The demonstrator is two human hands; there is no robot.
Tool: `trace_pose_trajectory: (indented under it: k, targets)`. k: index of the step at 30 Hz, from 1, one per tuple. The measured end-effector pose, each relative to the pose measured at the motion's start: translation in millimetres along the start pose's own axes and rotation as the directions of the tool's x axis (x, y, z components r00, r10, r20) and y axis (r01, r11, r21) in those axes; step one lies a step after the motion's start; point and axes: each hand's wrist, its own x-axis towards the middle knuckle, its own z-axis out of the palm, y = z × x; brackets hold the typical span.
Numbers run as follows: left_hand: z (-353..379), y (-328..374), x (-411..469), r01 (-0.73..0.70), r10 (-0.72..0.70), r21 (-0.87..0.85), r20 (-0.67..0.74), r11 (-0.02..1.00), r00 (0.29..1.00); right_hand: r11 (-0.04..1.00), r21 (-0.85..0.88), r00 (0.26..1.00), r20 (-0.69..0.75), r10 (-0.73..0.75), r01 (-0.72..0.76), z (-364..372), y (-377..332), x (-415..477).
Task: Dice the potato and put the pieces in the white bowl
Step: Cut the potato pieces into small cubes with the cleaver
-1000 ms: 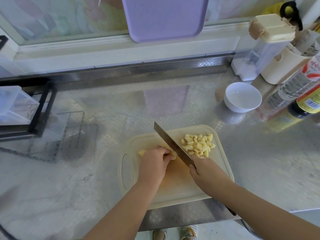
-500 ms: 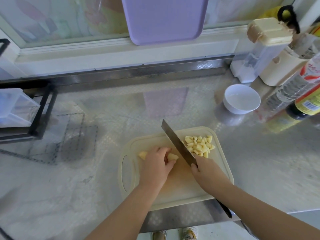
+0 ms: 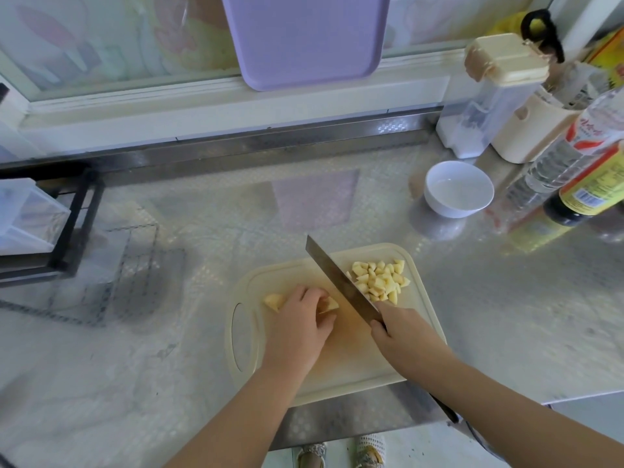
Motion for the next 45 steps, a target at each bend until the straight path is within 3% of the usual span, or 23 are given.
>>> trace_pose_trajectory:
  k: [11,19,31,41,45]
  targets:
    - [-4,8,4,0.308,-0.309,-0.2,0.029,0.93,0.951,1.0,0.0,1.0,0.02,0.012,-0.012,14,-6,-7]
    - [-4,8,8,0.431,-0.419,-0.259,0.102,0.864,0.902,0.999,0.028,1.0,-0.013,0.023,-0.022,21,-10,-9]
    - [-7,9,13,0.407,-0.381,-0.224,0.153,0.885,0.912,0.996,0.08,0.998,0.053,0.034,-0.038,22,-10,3]
    - [-16,1,16,0.424,-0.359,-0.251,0.268,0.87,0.894,0.997,0.054,0.997,-0.033,0.063,-0.061,23,-10,6]
    - [-19,-3,20,0.432,-0.364,-0.265,0.269,0.862,0.892,0.998,0.039,0.999,0.001,0.045,-0.045,13,-3,4]
